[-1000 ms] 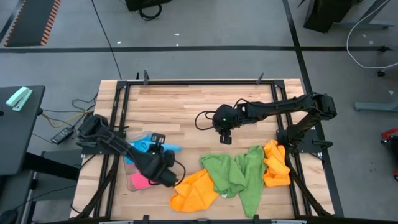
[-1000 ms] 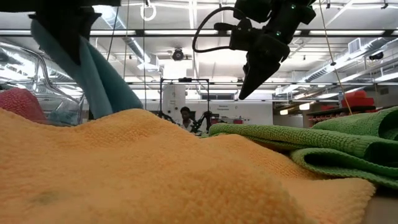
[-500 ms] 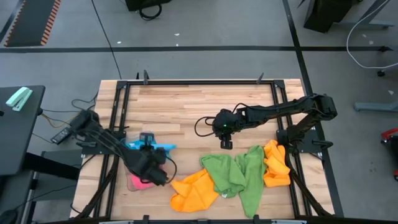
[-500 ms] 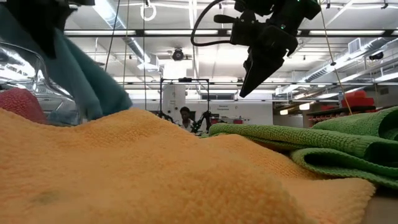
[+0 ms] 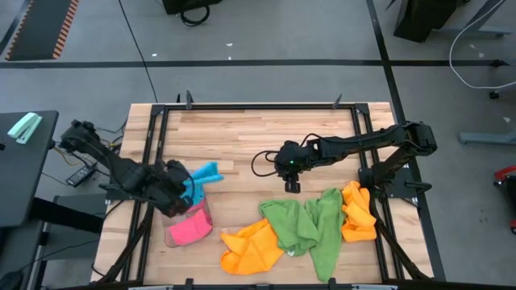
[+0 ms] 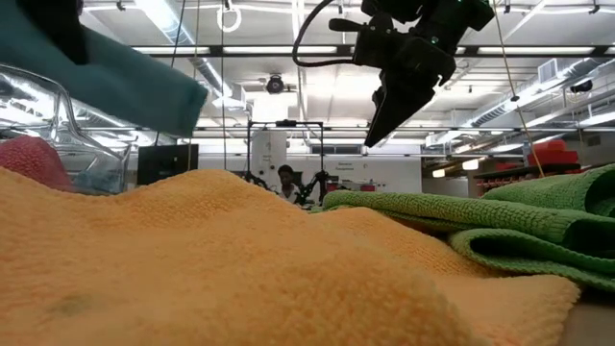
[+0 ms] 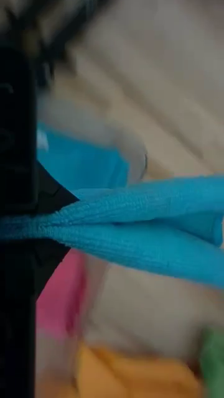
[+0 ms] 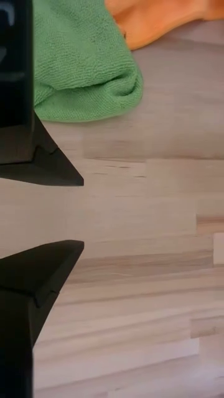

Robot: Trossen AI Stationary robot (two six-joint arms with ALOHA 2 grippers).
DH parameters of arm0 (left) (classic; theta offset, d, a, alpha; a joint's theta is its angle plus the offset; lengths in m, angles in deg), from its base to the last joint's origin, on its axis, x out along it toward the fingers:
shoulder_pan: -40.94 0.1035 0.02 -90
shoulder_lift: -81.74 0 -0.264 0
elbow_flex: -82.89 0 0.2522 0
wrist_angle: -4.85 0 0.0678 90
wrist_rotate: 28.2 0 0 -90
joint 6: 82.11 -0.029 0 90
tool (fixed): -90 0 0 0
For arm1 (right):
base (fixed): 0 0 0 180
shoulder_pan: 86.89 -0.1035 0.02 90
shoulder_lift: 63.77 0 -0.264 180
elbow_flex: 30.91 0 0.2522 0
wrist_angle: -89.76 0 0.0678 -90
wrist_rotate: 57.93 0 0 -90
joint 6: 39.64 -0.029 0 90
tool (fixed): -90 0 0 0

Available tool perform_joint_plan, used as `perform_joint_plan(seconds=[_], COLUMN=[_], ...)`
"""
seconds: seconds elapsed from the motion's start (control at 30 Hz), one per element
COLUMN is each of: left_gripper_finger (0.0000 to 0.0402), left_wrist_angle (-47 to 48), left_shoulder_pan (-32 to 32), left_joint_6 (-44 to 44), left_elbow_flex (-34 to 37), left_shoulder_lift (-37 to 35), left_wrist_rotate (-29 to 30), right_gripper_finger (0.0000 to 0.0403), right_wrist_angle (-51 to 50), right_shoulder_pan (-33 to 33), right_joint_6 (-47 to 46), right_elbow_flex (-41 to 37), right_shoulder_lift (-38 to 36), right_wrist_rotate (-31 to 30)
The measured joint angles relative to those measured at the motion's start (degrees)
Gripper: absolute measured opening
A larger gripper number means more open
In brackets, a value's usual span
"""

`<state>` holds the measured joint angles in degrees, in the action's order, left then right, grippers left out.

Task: Fold microfiber towels
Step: Put the blue microfiber cloth into the transparent bin

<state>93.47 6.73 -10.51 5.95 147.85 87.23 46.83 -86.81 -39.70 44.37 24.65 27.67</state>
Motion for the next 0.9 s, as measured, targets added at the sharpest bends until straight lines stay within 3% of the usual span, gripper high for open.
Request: perform_joint_plan(seconds=[0.17,0.5,0.73,0.9], left_gripper_finger=[0.0018,0.0018,0.0018,0.0018], left_wrist_angle=[-16.4,-24.47,-24.82,-16.7], left_shoulder_pan=[0.35,-1.31,-3.11,-4.38], left_joint_6=[4.74,15.34,19.84,24.68], left_elbow_flex=[9.43,21.75,28.04,28.17], left_shoulder_lift=[-6.9,-18.43,-26.29,-31.32], left_wrist_rotate=[-0.85,-3.53,-4.76,-6.28], right_gripper_finger=[0.016,0.016,0.016,0.016], right_wrist_angle=[0.65,1.43,1.7,1.41], right_shoulder_pan=[0.0,-2.69,-4.02,-3.98], right_joint_6=[0.49,3.05,4.38,5.18], right_elbow_flex=[0.0,0.0,0.0,0.0], right_shoulder_lift=[0.0,0.0,0.0,0.02], right_wrist_rotate=[0.0,0.0,0.0,0.0])
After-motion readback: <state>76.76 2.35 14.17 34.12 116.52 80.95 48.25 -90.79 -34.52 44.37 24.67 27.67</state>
